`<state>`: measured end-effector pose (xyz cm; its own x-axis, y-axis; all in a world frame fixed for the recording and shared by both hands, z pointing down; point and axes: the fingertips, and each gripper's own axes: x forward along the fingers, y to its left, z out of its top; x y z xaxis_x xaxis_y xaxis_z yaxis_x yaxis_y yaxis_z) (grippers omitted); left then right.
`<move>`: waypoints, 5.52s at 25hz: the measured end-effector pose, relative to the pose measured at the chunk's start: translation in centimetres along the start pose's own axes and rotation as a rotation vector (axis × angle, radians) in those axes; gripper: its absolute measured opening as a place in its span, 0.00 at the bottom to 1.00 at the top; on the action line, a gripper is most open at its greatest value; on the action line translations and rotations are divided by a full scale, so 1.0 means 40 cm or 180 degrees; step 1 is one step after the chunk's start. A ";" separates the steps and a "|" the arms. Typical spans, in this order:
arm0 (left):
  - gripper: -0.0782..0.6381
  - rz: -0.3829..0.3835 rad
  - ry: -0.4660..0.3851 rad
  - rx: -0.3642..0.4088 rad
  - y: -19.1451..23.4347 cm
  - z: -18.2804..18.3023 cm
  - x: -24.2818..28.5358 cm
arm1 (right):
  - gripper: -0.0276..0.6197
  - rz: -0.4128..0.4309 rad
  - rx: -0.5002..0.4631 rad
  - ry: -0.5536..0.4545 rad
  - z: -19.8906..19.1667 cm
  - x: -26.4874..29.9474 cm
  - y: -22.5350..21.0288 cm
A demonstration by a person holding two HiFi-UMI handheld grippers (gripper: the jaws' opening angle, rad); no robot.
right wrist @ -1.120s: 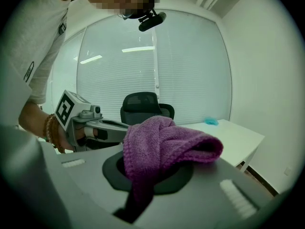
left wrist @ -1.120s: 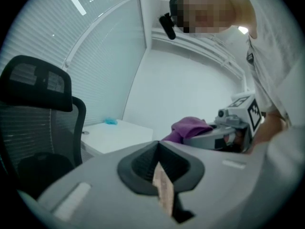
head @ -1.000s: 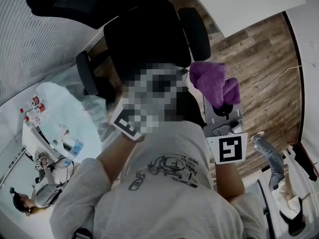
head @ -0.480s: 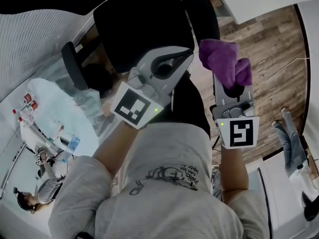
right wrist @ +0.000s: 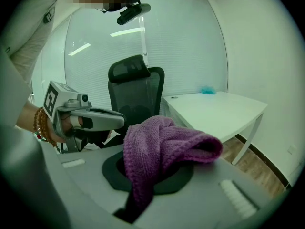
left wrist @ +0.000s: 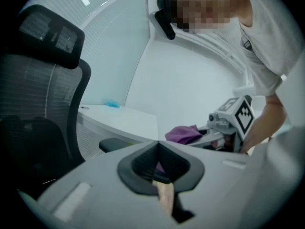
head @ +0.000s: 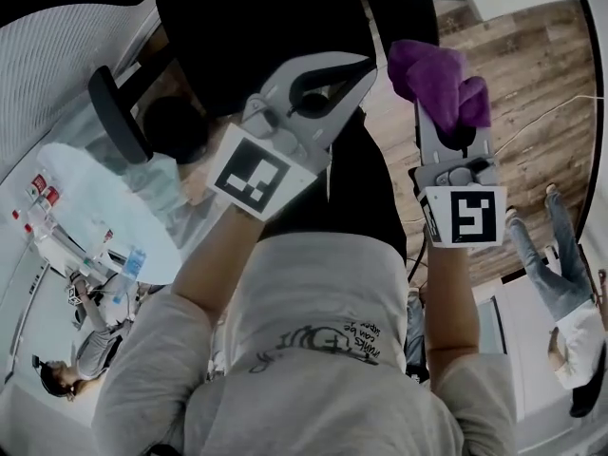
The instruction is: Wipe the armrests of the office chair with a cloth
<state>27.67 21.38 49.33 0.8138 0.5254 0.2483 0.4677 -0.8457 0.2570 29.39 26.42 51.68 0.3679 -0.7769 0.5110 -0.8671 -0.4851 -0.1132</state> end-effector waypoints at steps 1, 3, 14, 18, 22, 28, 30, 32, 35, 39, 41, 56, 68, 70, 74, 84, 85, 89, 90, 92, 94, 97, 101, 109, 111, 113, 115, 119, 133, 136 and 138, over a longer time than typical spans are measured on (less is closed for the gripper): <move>0.11 0.0002 -0.0001 -0.0010 0.000 -0.009 0.004 | 0.09 0.0002 0.0006 0.0037 -0.018 0.006 -0.002; 0.11 0.0009 0.0003 -0.0032 0.002 -0.025 0.009 | 0.09 0.0017 0.0006 0.0117 -0.054 0.023 -0.002; 0.11 0.0008 0.0058 -0.0053 0.007 -0.055 0.014 | 0.09 0.0021 0.0042 0.0346 -0.131 0.055 -0.008; 0.11 0.0035 0.0058 -0.0075 0.022 -0.054 0.009 | 0.09 0.0024 -0.0011 0.0403 -0.120 0.080 -0.017; 0.11 0.0049 0.0053 -0.0105 0.038 -0.050 0.007 | 0.09 0.0085 -0.0183 0.0409 -0.090 0.126 -0.029; 0.11 0.0074 0.0070 -0.0124 0.063 -0.050 0.007 | 0.09 0.0185 -0.0407 0.0496 -0.050 0.206 -0.060; 0.11 0.0077 0.0081 -0.0125 0.070 -0.051 0.010 | 0.09 0.0197 -0.0511 0.0526 -0.033 0.239 -0.072; 0.11 0.0079 0.0096 -0.0122 0.075 -0.050 0.014 | 0.09 0.0229 -0.0587 0.0569 -0.015 0.273 -0.084; 0.11 0.0097 0.0098 -0.0131 0.085 -0.046 0.014 | 0.09 0.0296 -0.0685 0.0656 0.012 0.329 -0.094; 0.11 0.0111 0.0090 -0.0133 0.091 -0.032 0.019 | 0.09 0.0323 -0.0779 0.0747 0.049 0.393 -0.107; 0.11 0.0122 0.0072 -0.0150 0.095 -0.026 0.022 | 0.09 0.0300 -0.0822 0.0764 0.063 0.419 -0.114; 0.11 0.0252 0.0050 -0.0251 0.133 -0.023 0.008 | 0.09 0.0281 -0.0918 0.0770 0.069 0.430 -0.107; 0.11 0.0233 0.0010 -0.0230 0.129 -0.017 0.012 | 0.09 0.0310 -0.0719 0.0882 -0.044 0.256 -0.039; 0.11 0.0231 0.0012 -0.0228 0.129 -0.018 0.012 | 0.09 0.0319 -0.0688 0.0907 -0.062 0.230 -0.026; 0.11 0.0224 0.0011 -0.0212 0.129 -0.017 0.012 | 0.09 0.0348 -0.0597 0.0950 -0.097 0.176 -0.003; 0.11 0.0219 0.0000 -0.0197 0.129 -0.013 0.030 | 0.09 0.0283 -0.0394 0.0930 -0.146 0.085 0.013; 0.11 0.0224 -0.0005 -0.0206 0.130 -0.013 0.029 | 0.09 0.0288 -0.0395 0.0937 -0.145 0.087 0.013; 0.11 0.0235 -0.0024 -0.0233 0.135 -0.012 0.022 | 0.09 0.0320 -0.0436 0.0981 -0.135 0.105 0.009; 0.11 0.0240 -0.0027 -0.0235 0.136 -0.012 0.021 | 0.09 0.0331 -0.0453 0.0992 -0.131 0.112 0.006; 0.11 0.0247 -0.0012 -0.0237 0.137 -0.016 0.020 | 0.09 0.0352 -0.0497 0.1010 -0.122 0.128 -0.002; 0.11 0.0251 0.0006 -0.0236 0.140 -0.021 0.020 | 0.09 0.0371 -0.0527 0.1012 -0.109 0.151 -0.012; 0.11 0.0245 0.0003 -0.0227 0.136 -0.021 0.020 | 0.09 0.0396 -0.0528 0.1004 -0.086 0.188 -0.026; 0.11 0.0237 0.0007 -0.0224 0.132 -0.023 0.019 | 0.09 0.0385 -0.0589 0.0992 -0.051 0.243 -0.042; 0.11 0.0255 0.0018 -0.0247 0.142 -0.024 0.013 | 0.09 0.0354 -0.0688 0.1035 0.028 0.387 -0.077; 0.11 0.0261 0.0009 -0.0245 0.144 -0.020 0.009 | 0.09 0.0371 -0.0681 0.1055 0.043 0.415 -0.083; 0.11 0.0264 0.0007 -0.0245 0.147 -0.017 0.006 | 0.09 0.0385 -0.0678 0.1066 0.058 0.442 -0.088; 0.11 0.0267 -0.0006 -0.0240 0.149 -0.012 0.005 | 0.09 0.0385 -0.0699 0.1059 0.072 0.467 -0.095; 0.11 0.0274 -0.0013 -0.0249 0.147 -0.007 0.003 | 0.09 0.0381 -0.0725 0.1048 0.092 0.494 -0.104; 0.11 0.0267 0.0000 -0.0237 0.148 -0.013 0.005 | 0.09 0.0326 -0.0633 0.1045 0.014 0.348 -0.060; 0.11 0.0263 -0.0020 -0.0227 0.147 -0.005 0.005 | 0.09 0.0336 -0.0608 0.1065 -0.028 0.278 -0.036; 0.11 0.0258 -0.0028 -0.0217 0.145 -0.001 0.006 | 0.09 0.0341 -0.0575 0.1078 -0.057 0.232 -0.022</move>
<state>30.59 16.60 50.91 0.8512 0.4544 0.2627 0.3758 -0.8770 0.2993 32.78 20.54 58.47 0.1667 -0.6284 0.7598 -0.9508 -0.3065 -0.0449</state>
